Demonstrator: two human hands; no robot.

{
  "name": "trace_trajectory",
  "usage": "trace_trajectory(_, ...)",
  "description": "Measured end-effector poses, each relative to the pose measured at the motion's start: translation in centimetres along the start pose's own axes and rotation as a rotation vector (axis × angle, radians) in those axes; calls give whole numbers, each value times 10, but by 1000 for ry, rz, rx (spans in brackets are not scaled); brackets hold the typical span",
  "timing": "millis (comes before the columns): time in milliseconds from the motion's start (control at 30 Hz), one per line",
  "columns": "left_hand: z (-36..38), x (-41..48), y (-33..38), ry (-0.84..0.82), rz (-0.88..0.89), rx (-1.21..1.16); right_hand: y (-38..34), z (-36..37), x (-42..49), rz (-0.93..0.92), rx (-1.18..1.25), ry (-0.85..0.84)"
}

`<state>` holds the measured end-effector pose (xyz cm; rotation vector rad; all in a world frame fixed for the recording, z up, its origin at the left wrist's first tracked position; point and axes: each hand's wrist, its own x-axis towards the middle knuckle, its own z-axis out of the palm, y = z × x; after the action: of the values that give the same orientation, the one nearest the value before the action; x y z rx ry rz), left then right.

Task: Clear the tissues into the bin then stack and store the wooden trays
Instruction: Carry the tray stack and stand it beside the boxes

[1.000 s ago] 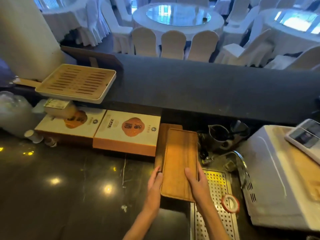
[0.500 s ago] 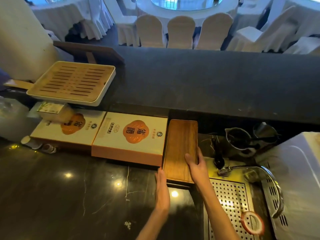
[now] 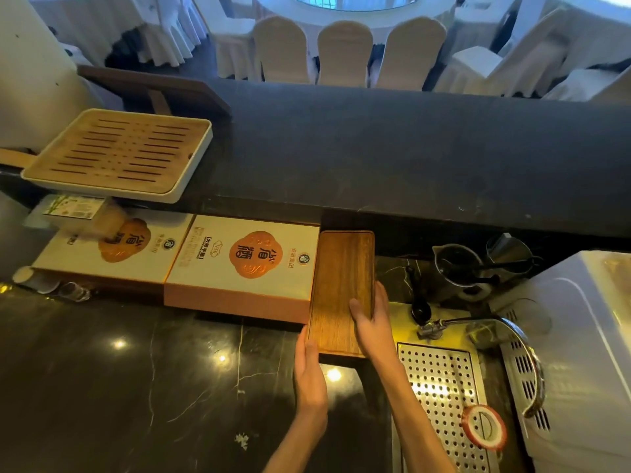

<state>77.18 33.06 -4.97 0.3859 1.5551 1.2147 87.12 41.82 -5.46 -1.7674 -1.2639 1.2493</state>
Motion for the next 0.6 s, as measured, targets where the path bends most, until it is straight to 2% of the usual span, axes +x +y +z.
trace_trajectory(200,0,3,-4,31,9,-27,2,3,-4,40,226,-67)
trace_trajectory(433,7,10,-9,89,-2,-120,6,0,-1,49,300,-117)
trace_trajectory(600,23,13,-13,203,-29,-196,2,-7,12,98,336,-194)
